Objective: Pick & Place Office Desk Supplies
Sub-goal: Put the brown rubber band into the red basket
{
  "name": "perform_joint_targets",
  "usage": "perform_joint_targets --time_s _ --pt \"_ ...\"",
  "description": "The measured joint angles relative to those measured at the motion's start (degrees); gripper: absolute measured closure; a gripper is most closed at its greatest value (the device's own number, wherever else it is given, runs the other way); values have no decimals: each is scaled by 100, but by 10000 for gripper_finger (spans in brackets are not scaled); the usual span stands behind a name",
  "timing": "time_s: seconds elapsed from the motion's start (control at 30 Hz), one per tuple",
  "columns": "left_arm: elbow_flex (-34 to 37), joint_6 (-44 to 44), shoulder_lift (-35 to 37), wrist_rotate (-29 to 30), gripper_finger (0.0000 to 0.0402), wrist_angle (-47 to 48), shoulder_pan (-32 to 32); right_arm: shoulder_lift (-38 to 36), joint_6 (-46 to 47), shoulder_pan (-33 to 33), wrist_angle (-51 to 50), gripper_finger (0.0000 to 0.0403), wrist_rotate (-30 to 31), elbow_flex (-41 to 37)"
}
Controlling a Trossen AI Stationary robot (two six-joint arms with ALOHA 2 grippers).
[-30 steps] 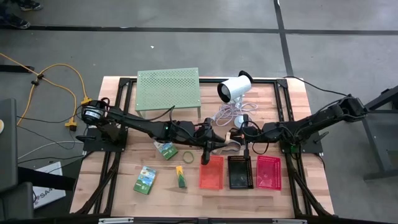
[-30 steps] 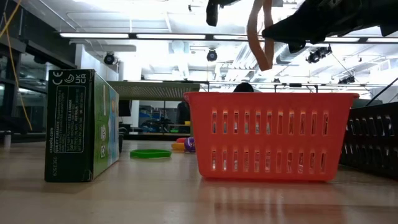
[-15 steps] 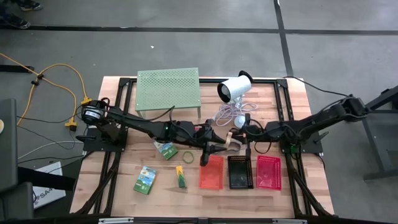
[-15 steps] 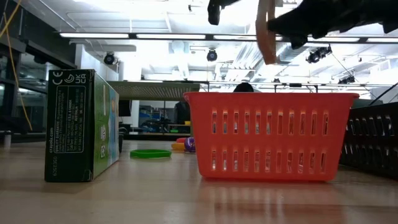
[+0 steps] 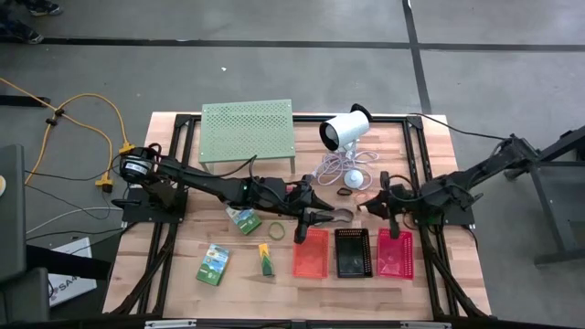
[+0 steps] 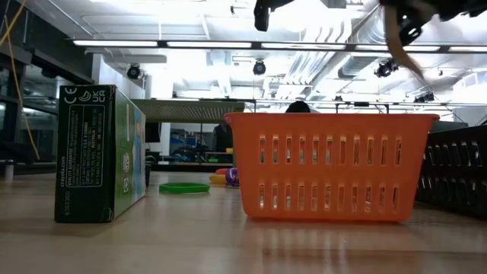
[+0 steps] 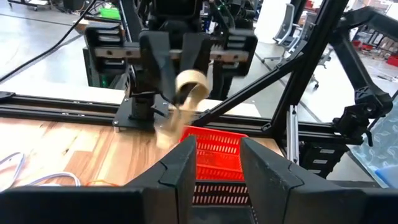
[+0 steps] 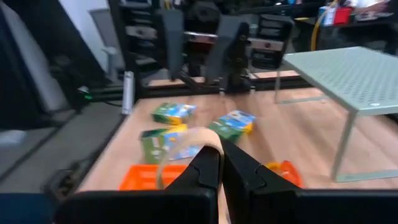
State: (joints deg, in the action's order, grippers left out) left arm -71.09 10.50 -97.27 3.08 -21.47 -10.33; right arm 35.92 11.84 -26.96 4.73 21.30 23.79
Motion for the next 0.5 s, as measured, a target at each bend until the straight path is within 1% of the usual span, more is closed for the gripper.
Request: perform_joint_targets --time_s 0.23,0.37,0.5 --pt "0 -2 0 -1 281 0 0 -776 661 -590 -455 401 -95 0" --pt "0 -2 0 -1 281 0 0 -960 1031 -907 -898 401 -195 0" --pt "0 -4 0 -1 281 0 0 -992 1290 -1215 -1244 401 -282 0"
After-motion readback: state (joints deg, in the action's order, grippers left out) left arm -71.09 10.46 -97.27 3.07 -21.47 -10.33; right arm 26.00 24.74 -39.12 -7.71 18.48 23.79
